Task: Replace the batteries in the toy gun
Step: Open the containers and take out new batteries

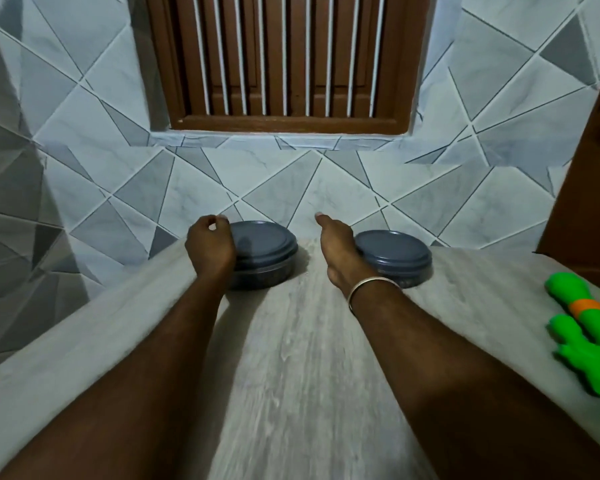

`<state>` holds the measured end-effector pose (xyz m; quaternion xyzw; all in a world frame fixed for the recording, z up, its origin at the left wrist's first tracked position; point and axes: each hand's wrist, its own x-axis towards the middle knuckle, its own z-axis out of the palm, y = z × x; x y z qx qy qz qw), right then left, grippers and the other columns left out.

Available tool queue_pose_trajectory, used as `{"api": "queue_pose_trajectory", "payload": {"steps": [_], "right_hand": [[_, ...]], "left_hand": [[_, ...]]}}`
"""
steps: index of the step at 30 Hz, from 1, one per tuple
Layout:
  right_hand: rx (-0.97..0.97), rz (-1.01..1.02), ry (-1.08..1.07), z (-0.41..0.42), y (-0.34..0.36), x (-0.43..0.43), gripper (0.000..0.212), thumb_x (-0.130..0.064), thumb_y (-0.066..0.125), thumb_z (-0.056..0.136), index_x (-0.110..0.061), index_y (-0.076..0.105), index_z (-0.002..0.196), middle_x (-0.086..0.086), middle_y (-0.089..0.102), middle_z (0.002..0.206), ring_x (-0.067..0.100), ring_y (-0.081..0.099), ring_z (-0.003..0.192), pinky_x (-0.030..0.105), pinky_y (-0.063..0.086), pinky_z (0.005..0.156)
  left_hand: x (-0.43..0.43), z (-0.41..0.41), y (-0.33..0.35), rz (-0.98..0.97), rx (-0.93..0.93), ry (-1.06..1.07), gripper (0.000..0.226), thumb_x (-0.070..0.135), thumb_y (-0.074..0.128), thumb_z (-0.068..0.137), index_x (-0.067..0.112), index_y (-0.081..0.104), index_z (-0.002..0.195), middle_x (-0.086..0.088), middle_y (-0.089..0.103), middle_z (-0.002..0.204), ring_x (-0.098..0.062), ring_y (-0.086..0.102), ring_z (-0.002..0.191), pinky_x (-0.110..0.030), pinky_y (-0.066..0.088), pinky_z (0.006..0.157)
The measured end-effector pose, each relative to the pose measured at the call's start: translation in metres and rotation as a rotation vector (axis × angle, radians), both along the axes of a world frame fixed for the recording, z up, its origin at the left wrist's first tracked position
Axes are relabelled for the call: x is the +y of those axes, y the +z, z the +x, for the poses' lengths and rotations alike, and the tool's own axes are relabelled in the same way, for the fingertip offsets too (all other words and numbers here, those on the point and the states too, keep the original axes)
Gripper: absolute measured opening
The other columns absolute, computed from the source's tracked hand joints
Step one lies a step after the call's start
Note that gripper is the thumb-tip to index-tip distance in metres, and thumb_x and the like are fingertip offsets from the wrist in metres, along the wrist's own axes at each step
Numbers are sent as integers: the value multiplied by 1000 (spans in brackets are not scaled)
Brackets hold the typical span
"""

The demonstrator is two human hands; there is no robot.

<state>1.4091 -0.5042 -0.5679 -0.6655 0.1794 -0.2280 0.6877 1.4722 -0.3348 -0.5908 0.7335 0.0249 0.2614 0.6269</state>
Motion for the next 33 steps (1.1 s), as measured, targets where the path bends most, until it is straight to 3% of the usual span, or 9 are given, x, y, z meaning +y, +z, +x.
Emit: {"api": "queue_pose_trajectory", "payload": {"steps": [4,7,9,13,18,21,25,29,33], "right_hand": [[66,32,51,20,-15,14,46,-31,51,98,-2,51,134,12,56,129,23,47,101,31,36,86],[88,56,67,34,-27,24,47,-34,51,96,-4,51,133,3,55,117,21,50,98,26,40,74],[75,70,83,43,-36,32,49,-37,53,94,-3,54,128,4,61,123,22,59,101,26,46,69],[72,39,89,52,-43,44,47,-34,54,96,-3,53,131,11,62,124,27,60,108,36,51,92],[66,43,60,32,-31,42,37,-27,54,97,-2,59,123,14,65,119,26,62,102,33,52,81],[19,1,38,-3,-13,33,31,-28,53,98,-6,60,118,7,64,106,18,59,89,27,47,64],[-119,-69,-95,-62,6,11,26,-33,56,94,-10,65,102,5,67,97,21,62,92,38,52,79],[-174,-136,-316,-134,3,-20,48,-59,56,72,-20,70,96,10,65,110,27,62,104,50,53,92],[-228,11,-487,-206,-10,-40,48,-60,60,64,-25,72,95,10,63,114,28,60,108,48,51,95]], "left_hand": [[19,19,-24,-25,114,-32,53,41,55,97,6,57,138,-18,57,141,-35,51,131,-41,39,113],[20,24,-34,-68,182,-69,63,45,55,98,5,46,147,-19,49,150,-35,45,138,-39,34,116],[19,26,-36,-89,206,-93,65,46,54,98,5,45,148,-17,47,151,-34,44,139,-37,33,116],[20,30,-39,-138,216,-139,73,59,52,82,7,59,133,-16,62,134,-36,56,125,-46,43,110],[17,15,-22,-215,158,-94,27,29,57,93,7,70,102,-10,70,105,-28,62,98,-33,48,87],[8,-3,-3,-256,141,-124,19,26,59,89,12,71,91,-11,71,96,-33,66,96,-45,55,88],[-14,-48,24,-348,144,-288,15,20,61,89,16,66,75,-9,69,86,-29,67,84,-38,55,74],[-47,-115,32,-415,172,-525,12,15,61,87,10,71,84,-10,69,83,-24,64,76,-34,48,66],[-72,-175,22,-428,227,-683,17,12,61,88,2,74,91,-13,70,82,-23,63,74,-34,46,67]]}}
